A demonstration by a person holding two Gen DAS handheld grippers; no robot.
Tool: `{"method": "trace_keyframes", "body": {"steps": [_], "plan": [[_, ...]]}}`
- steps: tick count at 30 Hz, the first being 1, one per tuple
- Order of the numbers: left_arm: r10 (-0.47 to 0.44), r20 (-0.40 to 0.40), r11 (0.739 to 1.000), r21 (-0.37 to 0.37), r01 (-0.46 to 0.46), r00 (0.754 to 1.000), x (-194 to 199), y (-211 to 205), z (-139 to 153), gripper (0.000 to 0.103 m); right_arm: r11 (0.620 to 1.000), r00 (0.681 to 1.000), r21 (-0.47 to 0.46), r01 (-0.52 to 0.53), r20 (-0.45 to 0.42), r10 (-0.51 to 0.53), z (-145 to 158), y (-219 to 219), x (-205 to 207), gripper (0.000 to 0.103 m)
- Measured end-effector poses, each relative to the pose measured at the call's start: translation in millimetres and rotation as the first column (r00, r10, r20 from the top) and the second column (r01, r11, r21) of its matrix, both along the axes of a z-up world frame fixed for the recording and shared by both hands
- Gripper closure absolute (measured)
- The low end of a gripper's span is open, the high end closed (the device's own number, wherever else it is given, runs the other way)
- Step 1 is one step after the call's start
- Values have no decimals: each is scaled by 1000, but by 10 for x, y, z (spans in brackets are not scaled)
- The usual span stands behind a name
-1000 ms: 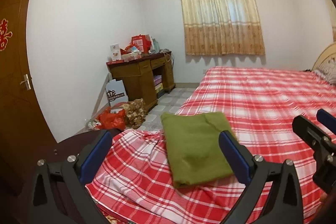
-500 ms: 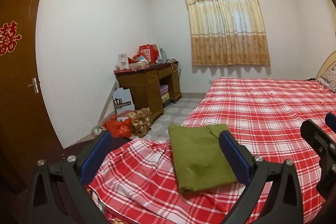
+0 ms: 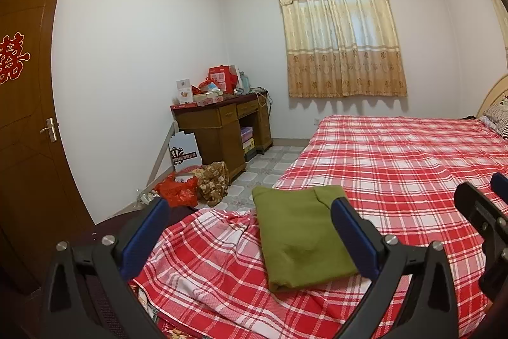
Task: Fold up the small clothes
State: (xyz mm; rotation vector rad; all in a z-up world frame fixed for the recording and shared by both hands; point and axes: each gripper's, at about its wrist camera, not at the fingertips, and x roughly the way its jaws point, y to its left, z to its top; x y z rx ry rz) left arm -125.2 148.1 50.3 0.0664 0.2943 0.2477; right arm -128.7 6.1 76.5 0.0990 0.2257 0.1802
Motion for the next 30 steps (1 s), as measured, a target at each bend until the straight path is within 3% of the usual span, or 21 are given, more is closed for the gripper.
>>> {"method": "trace_keyframes", "body": {"steps": [30], "plan": [[2,-26,1000,-1,-2,1000,49,47,-44,0,1000,1000,23,13,-8,-13,-45,-30,12,14]]}}
